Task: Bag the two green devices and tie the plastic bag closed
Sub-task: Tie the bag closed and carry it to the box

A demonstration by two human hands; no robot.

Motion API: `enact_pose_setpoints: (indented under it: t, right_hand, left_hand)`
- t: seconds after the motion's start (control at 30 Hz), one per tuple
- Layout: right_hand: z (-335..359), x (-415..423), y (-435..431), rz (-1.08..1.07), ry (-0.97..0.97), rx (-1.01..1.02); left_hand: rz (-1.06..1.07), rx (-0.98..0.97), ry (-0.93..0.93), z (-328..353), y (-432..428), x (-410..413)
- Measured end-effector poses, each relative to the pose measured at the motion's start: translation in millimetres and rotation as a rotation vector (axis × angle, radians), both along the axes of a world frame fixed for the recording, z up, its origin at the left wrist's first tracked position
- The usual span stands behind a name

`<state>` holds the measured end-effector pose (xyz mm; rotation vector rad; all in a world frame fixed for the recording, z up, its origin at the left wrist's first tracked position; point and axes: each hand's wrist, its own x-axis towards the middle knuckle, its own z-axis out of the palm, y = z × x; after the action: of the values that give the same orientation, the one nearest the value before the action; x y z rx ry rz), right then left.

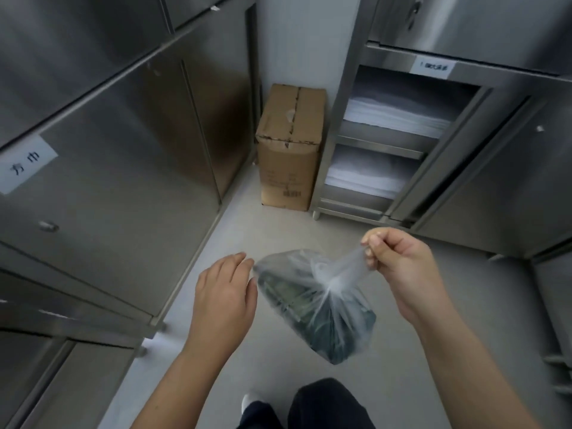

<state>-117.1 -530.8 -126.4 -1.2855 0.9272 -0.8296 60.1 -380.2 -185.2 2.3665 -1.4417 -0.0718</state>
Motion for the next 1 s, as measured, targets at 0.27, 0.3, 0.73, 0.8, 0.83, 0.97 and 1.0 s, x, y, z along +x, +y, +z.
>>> enact_pose_setpoints:
  t: [0.27,0.3,0.73,0.8,0.83,0.97,1.0]
  right_hand:
    - [-4.3,108.2,-117.6,0.139,-0.03,-0.042]
    - [-5.6,119.9,-133.8,0.163,-0.028,-0.036]
    - [9.8,216.0,-310.0,0.353,0.066,-0.047]
    - [6.9,225.4,-330.2,0.337,0.086,-0.044]
    - [5.3,230.1,-341.5,0.323,0.096,-0.044]
    - [0.1,253.2,-385.2,0.256,0.101,-0.042]
    - [-1.5,261.7,-394.5,0.246,0.102,-0.042]
  left_hand:
    - [0.099,0.002,0.018,-5.9,-108.7,67.0]
    - [0.106,0.0,0.015,-4.5,-126.0,73.6]
    - [0.264,-0.035,0.019,17.5,-287.3,155.0]
    - [0.261,-0.028,0.026,13.3,-303.1,164.8]
    - [0.252,-0.021,0.022,10.7,-311.9,171.7]
    - [0.196,-0.006,0.038,2.2,-352.8,206.0]
    - [0.185,-0.01,0.042,1.0,-364.9,216.2]
